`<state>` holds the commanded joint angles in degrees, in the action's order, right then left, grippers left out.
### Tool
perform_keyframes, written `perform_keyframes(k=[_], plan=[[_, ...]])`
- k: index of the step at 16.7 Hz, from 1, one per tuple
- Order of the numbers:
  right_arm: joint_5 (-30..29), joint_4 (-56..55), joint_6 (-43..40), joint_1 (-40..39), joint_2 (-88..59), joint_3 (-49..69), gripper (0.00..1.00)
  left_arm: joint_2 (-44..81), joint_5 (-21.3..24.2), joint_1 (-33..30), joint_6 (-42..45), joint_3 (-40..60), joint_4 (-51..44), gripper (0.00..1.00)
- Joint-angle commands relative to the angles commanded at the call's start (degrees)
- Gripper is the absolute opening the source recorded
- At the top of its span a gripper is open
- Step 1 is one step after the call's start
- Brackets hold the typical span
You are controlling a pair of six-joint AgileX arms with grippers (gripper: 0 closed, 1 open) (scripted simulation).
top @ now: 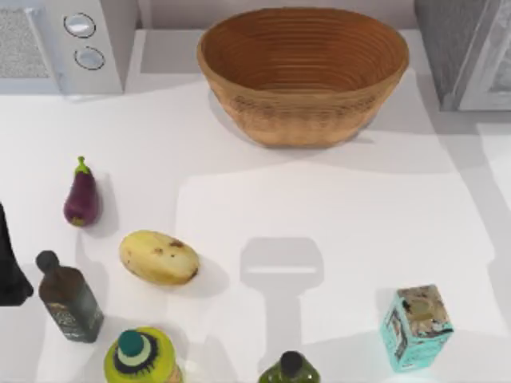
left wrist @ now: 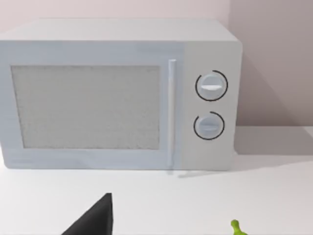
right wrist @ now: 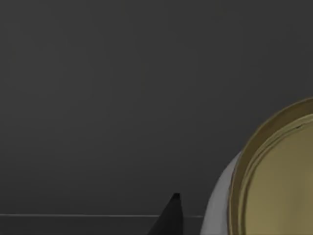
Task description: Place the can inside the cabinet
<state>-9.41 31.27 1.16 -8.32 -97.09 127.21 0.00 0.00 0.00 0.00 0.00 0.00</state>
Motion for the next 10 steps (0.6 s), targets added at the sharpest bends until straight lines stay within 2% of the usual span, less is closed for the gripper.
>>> perform_keyframes(k=[5,10], plan=[[1.54,5.17,-0.05,1.77,-15.19,22.41,0.0,0.0,0.0,0.0,0.0,0.0,0.0,1.0],[2.39,7.71,-0.08,2.75,-22.55,31.21,0.0,0.0,0.0,0.0,0.0,0.0,0.0,1.0]])
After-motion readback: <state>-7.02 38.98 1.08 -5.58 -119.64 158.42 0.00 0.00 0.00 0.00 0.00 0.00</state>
